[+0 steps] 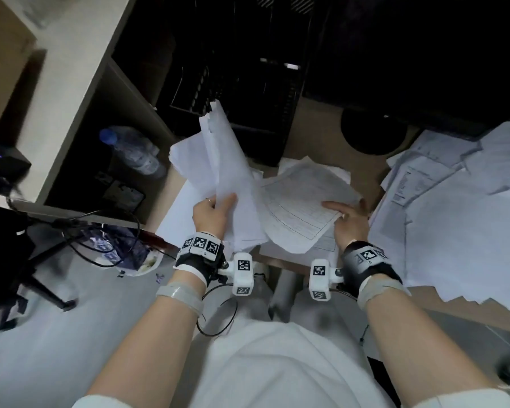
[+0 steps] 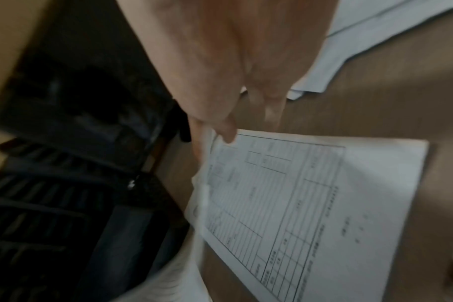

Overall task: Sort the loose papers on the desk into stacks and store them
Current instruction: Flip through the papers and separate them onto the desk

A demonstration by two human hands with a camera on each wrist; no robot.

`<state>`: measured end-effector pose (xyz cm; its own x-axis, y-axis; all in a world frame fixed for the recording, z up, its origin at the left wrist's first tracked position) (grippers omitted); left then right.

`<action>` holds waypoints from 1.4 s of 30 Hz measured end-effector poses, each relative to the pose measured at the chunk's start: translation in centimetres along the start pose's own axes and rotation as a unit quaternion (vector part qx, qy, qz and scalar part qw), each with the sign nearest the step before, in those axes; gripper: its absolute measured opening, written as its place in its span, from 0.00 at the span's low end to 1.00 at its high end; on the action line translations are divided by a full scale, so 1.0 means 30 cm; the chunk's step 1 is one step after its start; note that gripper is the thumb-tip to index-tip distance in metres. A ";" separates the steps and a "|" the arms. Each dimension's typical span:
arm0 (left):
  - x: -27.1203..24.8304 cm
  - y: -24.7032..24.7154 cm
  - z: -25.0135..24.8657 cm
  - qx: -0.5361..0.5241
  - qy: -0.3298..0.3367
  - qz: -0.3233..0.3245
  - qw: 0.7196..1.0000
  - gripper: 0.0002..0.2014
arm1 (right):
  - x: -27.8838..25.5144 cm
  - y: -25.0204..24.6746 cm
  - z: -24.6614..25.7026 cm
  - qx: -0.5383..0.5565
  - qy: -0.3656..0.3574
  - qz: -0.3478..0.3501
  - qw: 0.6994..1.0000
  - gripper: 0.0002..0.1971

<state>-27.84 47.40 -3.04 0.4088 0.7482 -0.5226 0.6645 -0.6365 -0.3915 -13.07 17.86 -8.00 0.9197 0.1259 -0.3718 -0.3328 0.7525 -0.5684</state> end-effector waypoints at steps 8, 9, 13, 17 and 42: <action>-0.012 0.048 0.175 0.036 -0.042 0.053 0.997 0.30 | -0.067 0.125 -0.146 0.315 0.259 0.003 0.913 0.26; -0.018 0.052 0.184 0.041 -0.045 0.057 0.997 0.31 | -0.063 0.143 -0.169 0.306 0.268 0.005 0.913 0.32; -0.030 0.051 0.179 0.050 -0.057 0.058 0.995 0.18 | -0.034 0.125 -0.199 0.124 0.269 0.001 0.955 0.32; -0.032 0.053 0.167 0.052 -0.046 0.054 0.996 0.11 | -0.018 0.058 -0.212 -0.047 0.233 0.000 0.971 0.12; -0.323 0.618 0.066 0.001 -0.045 0.109 0.993 0.10 | 0.172 -0.400 -0.495 -0.112 0.229 0.064 0.965 0.41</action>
<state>-20.72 27.97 -6.75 0.4856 0.5727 -0.6604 0.5652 -0.7820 -0.2626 -7.44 -0.13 -14.01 0.6962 -0.1294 -0.7061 -0.5215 0.5849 -0.6213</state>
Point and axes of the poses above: each hand's wrist, its own x-axis towards the middle knuckle, its own y-axis out of the palm, z = x × y, the point moved 6 cm from there along x, towards the middle knuckle, and after that the axes turned 4 degrees about -y, right-handed, at the moved point
